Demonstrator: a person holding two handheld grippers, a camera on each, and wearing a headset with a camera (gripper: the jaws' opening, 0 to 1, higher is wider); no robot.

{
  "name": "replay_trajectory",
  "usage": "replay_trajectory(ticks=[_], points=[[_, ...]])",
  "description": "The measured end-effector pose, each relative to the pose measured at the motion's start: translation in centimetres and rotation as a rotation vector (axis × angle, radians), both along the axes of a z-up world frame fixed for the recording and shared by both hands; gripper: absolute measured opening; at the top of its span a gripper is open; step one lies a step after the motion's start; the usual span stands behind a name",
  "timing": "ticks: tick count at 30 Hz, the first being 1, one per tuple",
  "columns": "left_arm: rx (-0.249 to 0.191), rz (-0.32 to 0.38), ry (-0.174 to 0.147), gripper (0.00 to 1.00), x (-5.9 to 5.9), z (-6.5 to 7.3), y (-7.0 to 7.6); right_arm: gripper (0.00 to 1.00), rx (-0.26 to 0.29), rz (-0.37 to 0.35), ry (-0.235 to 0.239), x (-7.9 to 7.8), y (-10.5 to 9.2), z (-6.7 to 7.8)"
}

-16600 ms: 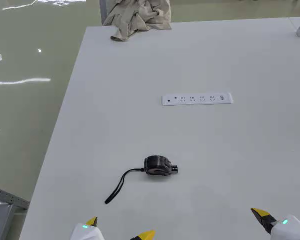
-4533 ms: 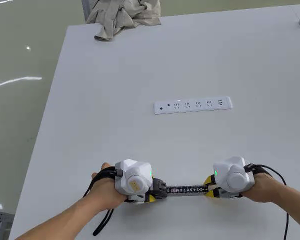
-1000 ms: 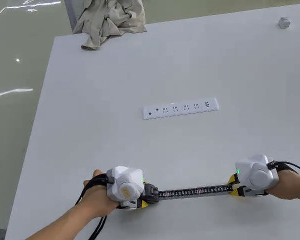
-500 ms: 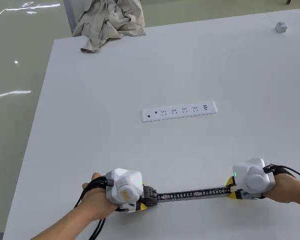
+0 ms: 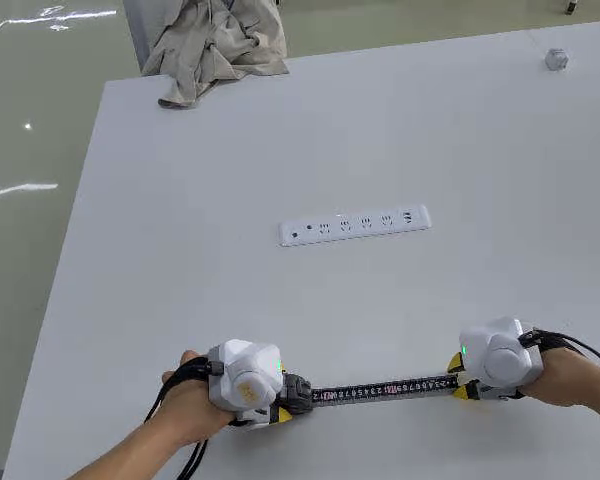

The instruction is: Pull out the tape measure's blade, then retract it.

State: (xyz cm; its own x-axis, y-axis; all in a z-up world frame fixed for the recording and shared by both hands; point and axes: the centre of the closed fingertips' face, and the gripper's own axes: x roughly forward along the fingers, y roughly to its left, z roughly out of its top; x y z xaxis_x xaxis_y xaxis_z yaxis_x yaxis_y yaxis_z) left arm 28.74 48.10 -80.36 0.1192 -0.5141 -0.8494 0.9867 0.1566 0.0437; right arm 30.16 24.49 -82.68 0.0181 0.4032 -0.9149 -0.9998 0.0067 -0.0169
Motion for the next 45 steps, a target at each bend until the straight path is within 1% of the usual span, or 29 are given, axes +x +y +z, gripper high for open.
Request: replay_trajectory(ticks=[7, 10, 12, 17, 19, 21, 23, 26, 30, 31, 32, 33, 35, 36, 38, 39, 41, 42, 44, 45], points=[[-0.007, 0.016, -0.012, 0.4, 0.2, 0.1, 0.0, 0.22, 0.021, -0.064, 0.01, 0.1, -0.1, 0.1], [-0.021, 0.031, -0.012, 0.41, 0.4, 0.2, -0.1, 0.22, 0.029, -0.082, 0.014, 0.1, -0.2, 0.0], [-0.032, 0.048, -0.017, 0.44, 0.6, 0.4, -0.1, 0.22, 0.033, -0.094, 0.015, 0.1, -0.2, 0.0], [-0.035, 0.064, -0.017, 0.46, 0.6, 0.5, 0.1, 0.26, 0.048, -0.134, 0.023, -0.2, 0.1, 0.0], [-0.038, 0.079, -0.018, 0.49, 0.7, 0.6, 0.2, 0.27, 0.058, -0.158, 0.029, -0.2, 0.2, 0.1], [-0.036, 0.089, -0.024, 0.53, 0.7, 0.6, 0.3, 0.28, 0.064, -0.176, 0.035, -0.2, 0.1, 0.0], [-0.046, 0.11, -0.023, 0.56, 0.6, 0.6, 0.3, 0.29, 0.066, -0.184, 0.037, -0.3, 0.2, 0.1], [-0.046, 0.127, -0.026, 0.57, 0.4, 0.6, 0.5, 0.31, 0.068, -0.195, 0.041, -0.5, 0.4, 0.1], [-0.063, 0.195, -0.019, 0.61, 0.6, 0.7, 1.0, 0.36, 0.07, -0.214, 0.036, -0.5, 0.4, 0.2], [-0.057, 0.233, -0.016, 0.63, 0.7, 0.6, 1.4, 0.36, 0.072, -0.22, 0.035, -0.4, 0.4, 0.1], [-0.061, 0.236, -0.022, 0.64, 0.8, 0.7, 1.5, 0.37, 0.074, -0.225, 0.034, -0.4, 0.4, 0.1], [-0.081, 0.262, -0.022, 0.64, 0.9, 0.8, 1.6, 0.37, 0.076, -0.23, 0.032, -0.4, 0.5, 0.1], [-0.09, 0.307, -0.015, 0.64, 0.9, 0.8, 2.0, 0.38, 0.079, -0.241, 0.033, -0.5, 0.5, 0.1], [-0.097, 0.318, -0.014, 0.65, 0.9, 0.7, 2.1, 0.39, 0.079, -0.247, 0.032, -0.4, 0.5, 0.1], [-0.093, 0.345, -0.018, 0.67, 0.8, 0.7, 2.4, 0.41, 0.085, -0.259, 0.03, -0.4, 0.6, 0.2], [-0.098, 0.356, -0.012, 0.69, 0.7, 0.7, 2.4, 0.41, 0.092, -0.267, 0.03, -0.4, 0.6, 0.3], [-0.12, 0.384, -0.012, 0.71, 0.7, 0.7, 2.6, 0.42, 0.108, -0.3, 0.036, -0.3, 0.7, 0.5], [-0.121, 0.402, -0.013, 0.71, 0.7, 0.7, 2.7, 0.43, 0.114, -0.31, 0.036, -0.3, 0.7, 0.6], [-0.147, 0.442, 0.002, 0.72, 0.5, 0.8, 2.7, 0.44, 0.125, -0.335, 0.042, -0.3, 0.7, 0.8], [-0.15, 0.46, 0.002, 0.73, 0.4, 0.8, 2.9, 0.44, 0.13, -0.352, 0.044, -0.3, 0.7, 1.0]])
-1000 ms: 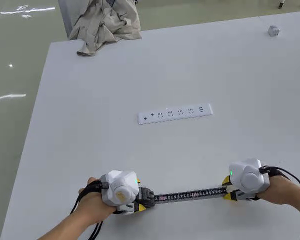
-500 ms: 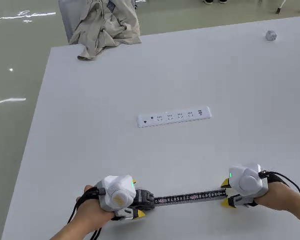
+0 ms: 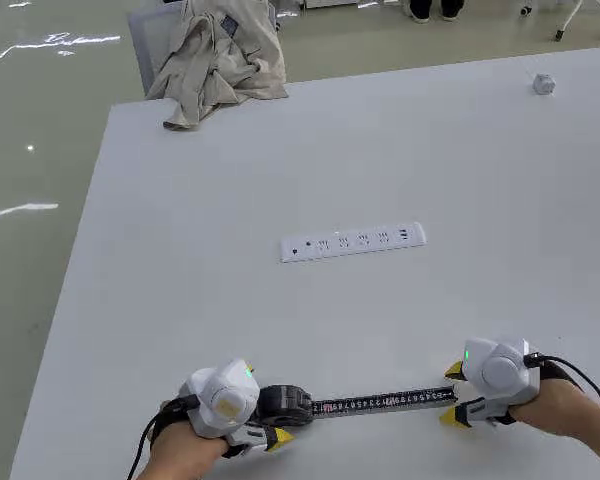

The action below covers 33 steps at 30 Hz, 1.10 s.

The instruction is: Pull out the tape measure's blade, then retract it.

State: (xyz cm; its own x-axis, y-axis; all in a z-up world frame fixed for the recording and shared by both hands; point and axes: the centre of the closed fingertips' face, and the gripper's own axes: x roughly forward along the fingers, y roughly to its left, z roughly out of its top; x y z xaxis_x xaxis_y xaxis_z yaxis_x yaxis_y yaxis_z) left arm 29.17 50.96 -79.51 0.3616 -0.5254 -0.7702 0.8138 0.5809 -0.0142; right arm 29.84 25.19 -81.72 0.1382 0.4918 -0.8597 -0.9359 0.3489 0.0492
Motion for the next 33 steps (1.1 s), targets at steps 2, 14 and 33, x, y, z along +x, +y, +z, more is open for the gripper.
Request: replay_trajectory(ticks=[2, 14, 33], points=[[-0.002, 0.016, 0.003, 0.74, -0.2, 0.0, 0.1, 0.48, 0.003, -0.031, 0.007, -0.1, -0.1, 0.1], [-0.046, 0.15, 0.001, 0.85, -1.4, 0.4, 0.6, 0.57, 0.047, -0.133, -0.008, -1.1, 0.1, 1.0], [-0.098, 0.295, -0.018, 0.91, -3.4, 1.8, 1.1, 0.68, 0.131, -0.289, -0.029, -2.7, 0.0, 2.8]])
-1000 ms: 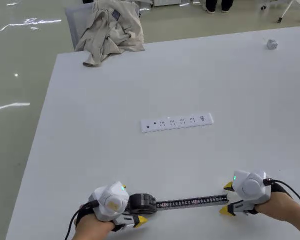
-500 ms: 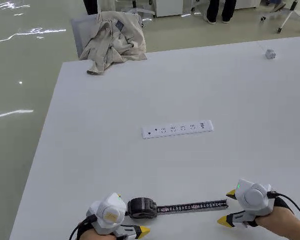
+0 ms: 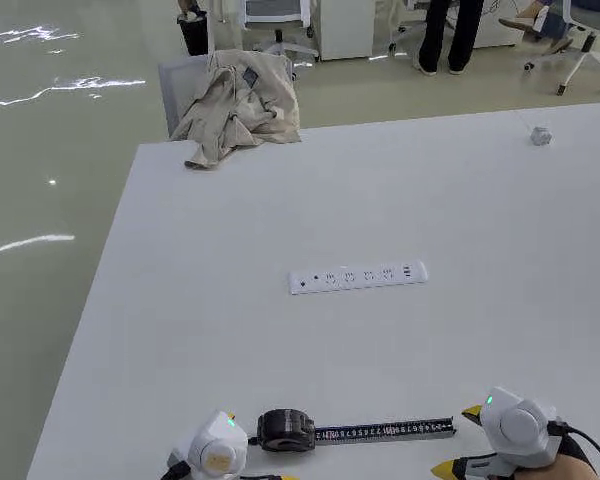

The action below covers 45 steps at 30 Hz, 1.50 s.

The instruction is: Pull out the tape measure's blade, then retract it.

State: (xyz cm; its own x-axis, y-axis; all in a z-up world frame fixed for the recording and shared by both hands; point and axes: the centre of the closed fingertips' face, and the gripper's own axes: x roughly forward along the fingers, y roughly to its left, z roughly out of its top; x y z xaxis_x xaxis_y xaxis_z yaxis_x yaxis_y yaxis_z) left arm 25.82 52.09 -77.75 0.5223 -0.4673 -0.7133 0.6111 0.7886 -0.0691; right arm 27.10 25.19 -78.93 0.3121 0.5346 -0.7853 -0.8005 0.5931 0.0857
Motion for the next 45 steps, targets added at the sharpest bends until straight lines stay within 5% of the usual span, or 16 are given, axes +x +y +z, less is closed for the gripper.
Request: replay_trajectory(ticks=[18, 34, 45], points=[[-0.014, 0.162, -0.007, 0.94, -1.6, 0.3, 1.1, 0.75, 0.042, -0.134, -0.006, -3.3, 0.0, 0.7], [-0.058, 0.261, -0.017, 0.99, -4.0, 1.2, 0.8, 0.82, 0.068, -0.207, -0.019, -4.7, 0.9, 2.2], [-0.055, 0.358, -0.021, 1.0, -5.2, 1.8, 1.9, 0.85, 0.081, -0.255, -0.023, -5.8, 1.0, 3.7]])
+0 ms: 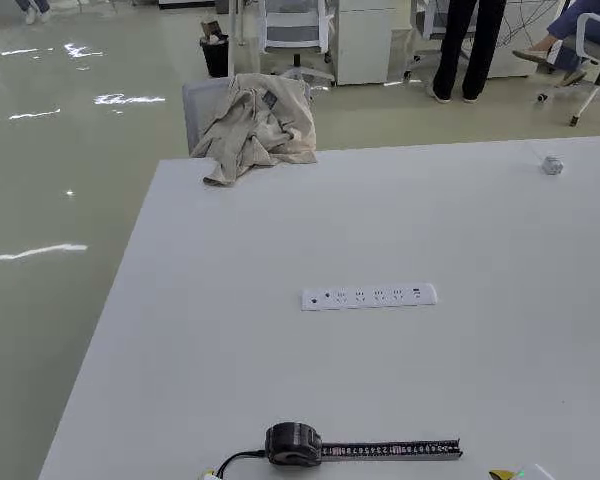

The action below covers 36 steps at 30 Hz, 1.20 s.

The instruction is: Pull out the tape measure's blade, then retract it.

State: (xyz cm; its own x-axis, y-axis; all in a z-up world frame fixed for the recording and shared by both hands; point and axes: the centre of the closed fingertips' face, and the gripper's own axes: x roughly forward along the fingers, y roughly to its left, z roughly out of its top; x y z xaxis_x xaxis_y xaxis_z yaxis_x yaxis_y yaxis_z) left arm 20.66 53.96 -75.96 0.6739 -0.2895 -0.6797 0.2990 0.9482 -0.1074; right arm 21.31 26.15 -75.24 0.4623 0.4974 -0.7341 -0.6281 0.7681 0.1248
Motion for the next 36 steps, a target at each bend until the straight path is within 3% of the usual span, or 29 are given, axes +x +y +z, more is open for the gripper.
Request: replay_trajectory(ticks=[9, 18, 22, 27, 36], points=[[0.0, 0.055, 0.011, 1.0, -1.2, 0.6, 0.3, 0.86, 0.006, -0.025, -0.006, -1.5, 0.3, 1.2], [-0.008, 0.067, 0.022, 1.0, -3.1, 1.3, -0.6, 0.88, 0.018, -0.028, -0.003, -3.3, 0.8, 2.4], [-0.013, 0.083, 0.02, 1.0, -3.5, 1.8, -0.8, 0.88, 0.015, -0.034, -0.005, -4.0, 0.9, 3.0], [0.017, 0.111, 0.027, 1.0, -4.0, 2.6, -0.6, 0.88, 0.001, -0.051, 0.002, -4.7, 0.9, 3.3], [0.015, 0.119, 0.015, 1.0, -4.5, 3.5, -1.4, 0.89, 0.01, -0.056, 0.001, -5.8, 1.5, 4.3]])
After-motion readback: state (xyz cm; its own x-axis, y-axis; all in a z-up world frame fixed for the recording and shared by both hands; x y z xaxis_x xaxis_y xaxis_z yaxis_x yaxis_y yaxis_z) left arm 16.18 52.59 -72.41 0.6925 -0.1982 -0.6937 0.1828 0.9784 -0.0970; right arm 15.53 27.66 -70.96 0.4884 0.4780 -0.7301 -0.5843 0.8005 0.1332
